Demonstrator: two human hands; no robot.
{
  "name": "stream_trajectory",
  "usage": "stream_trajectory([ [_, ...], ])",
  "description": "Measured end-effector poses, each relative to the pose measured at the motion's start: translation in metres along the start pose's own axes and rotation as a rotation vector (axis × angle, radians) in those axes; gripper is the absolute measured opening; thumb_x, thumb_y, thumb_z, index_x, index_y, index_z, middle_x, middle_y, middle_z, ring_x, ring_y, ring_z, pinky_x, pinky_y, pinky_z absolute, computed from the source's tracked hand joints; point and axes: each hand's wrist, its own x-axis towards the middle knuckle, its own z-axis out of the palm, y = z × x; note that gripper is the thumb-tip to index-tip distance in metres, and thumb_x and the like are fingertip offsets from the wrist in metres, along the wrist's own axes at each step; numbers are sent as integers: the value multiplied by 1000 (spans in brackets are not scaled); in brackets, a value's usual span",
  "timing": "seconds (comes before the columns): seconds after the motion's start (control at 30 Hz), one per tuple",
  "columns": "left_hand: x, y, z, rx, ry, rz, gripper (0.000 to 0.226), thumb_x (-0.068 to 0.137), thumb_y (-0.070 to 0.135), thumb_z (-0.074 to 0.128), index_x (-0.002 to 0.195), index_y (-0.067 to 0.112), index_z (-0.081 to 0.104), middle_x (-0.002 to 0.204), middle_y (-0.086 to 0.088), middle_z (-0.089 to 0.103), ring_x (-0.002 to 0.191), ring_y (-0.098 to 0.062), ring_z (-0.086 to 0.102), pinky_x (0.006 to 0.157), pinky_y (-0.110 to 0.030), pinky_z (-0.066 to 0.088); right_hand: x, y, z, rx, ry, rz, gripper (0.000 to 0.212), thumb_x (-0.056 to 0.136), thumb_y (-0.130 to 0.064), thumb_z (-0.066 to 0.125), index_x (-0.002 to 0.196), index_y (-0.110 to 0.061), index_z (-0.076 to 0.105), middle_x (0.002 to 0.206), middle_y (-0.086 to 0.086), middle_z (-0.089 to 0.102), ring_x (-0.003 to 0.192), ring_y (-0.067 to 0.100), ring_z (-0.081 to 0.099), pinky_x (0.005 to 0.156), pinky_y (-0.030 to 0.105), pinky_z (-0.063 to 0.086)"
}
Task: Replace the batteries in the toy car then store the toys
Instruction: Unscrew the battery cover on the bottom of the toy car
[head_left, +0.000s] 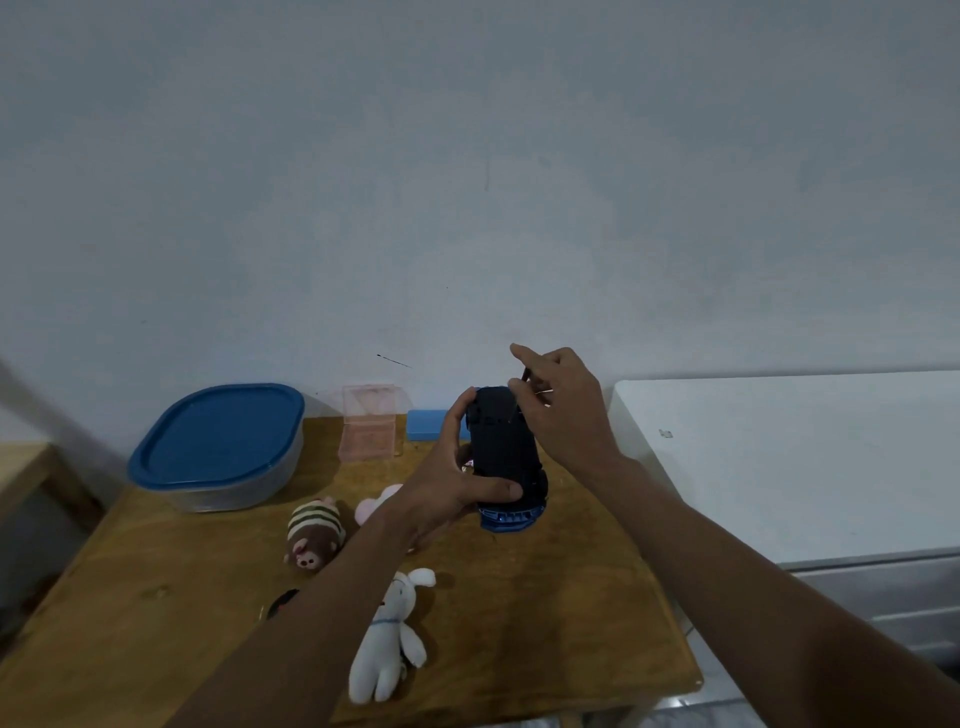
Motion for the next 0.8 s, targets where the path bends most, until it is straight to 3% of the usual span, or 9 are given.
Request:
stream_trajectory([
  [0.1,1,-1,-3,-6,-24,2,121,50,6,89,139,59,27,136,-16,49,117,-38,58,94,-62,49,0,-1,3,-21,-1,33,41,91,-7,56,131,-14,57,89,6,57,79,16,56,75,32,54],
  [0.37,2,-9,-19,27,-64,16,117,52,8,89,135,63,28,136,-13,48,120,-36,56,95,-60,49,-5,-8,16,140,75,226,36,87,-2,57,119,-18,58,98,2,61,86,19,64,74,35,59],
  [0.63,2,-42,-25,-28,-121,-24,115,50,4,88,131,64,31,136,-10,54,117,-34,60,92,-60,50,-33,-1,23,116,83,379,33,86,-2,58,115,-17,60,96,-1,61,81,12,63,65,8,49],
  [0.8,1,-58,-20,-57,-164,-81,116,51,1,86,132,63,32,141,-10,50,118,-36,59,89,-58,53,-48,4,22,59,69,420,33,86,-3,58,114,-18,61,91,-6,59,76,6,61,63,3,45],
])
